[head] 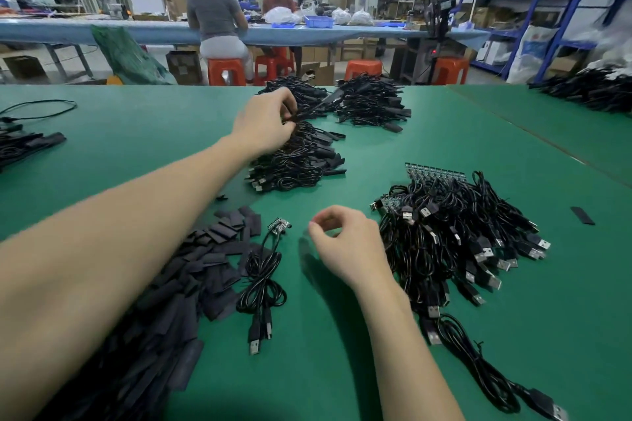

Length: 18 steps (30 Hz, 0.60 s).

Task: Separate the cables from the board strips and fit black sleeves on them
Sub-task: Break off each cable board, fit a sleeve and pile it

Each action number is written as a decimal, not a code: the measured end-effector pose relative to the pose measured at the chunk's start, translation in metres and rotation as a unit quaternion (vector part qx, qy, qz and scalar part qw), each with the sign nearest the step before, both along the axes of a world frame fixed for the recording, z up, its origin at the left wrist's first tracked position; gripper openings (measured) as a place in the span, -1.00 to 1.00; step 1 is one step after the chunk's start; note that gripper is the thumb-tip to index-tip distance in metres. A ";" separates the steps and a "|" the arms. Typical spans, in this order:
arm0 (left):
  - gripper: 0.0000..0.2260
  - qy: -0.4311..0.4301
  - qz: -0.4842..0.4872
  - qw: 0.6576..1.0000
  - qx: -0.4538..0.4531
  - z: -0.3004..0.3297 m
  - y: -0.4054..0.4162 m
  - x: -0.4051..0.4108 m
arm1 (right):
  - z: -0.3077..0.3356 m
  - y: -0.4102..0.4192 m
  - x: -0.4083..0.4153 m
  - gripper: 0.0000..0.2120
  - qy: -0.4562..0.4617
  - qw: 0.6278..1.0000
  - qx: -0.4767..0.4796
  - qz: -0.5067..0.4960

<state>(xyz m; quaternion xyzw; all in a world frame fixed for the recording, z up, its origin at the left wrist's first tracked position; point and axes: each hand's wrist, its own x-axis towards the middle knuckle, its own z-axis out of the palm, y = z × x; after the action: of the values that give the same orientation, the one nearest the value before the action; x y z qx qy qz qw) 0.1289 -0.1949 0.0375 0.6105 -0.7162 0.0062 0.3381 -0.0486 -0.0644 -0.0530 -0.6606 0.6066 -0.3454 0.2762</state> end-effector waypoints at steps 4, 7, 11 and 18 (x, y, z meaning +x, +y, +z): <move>-0.89 -0.096 0.046 0.994 0.024 -0.008 -0.027 0.000 | -0.002 0.002 0.003 -0.88 -0.004 1.000 0.007 0.021; -0.87 -0.089 0.071 0.991 0.065 -0.028 -0.034 -0.002 | -0.003 0.002 0.004 -0.87 0.010 1.000 0.004 0.022; -0.80 -0.068 0.049 0.990 0.116 -0.050 -0.028 0.003 | -0.003 0.003 0.004 -0.87 0.016 1.000 0.003 0.022; -0.83 0.064 0.032 0.997 0.013 -0.050 0.023 0.007 | -0.003 0.005 0.013 -0.86 0.029 0.998 0.001 0.048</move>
<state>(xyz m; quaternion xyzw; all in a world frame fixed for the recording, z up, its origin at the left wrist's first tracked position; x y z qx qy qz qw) 0.1358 -0.1722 -0.0127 0.6368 -0.6728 -0.0312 0.3753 -0.0354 -0.0598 -0.0562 -0.6984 0.5821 -0.3118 0.2761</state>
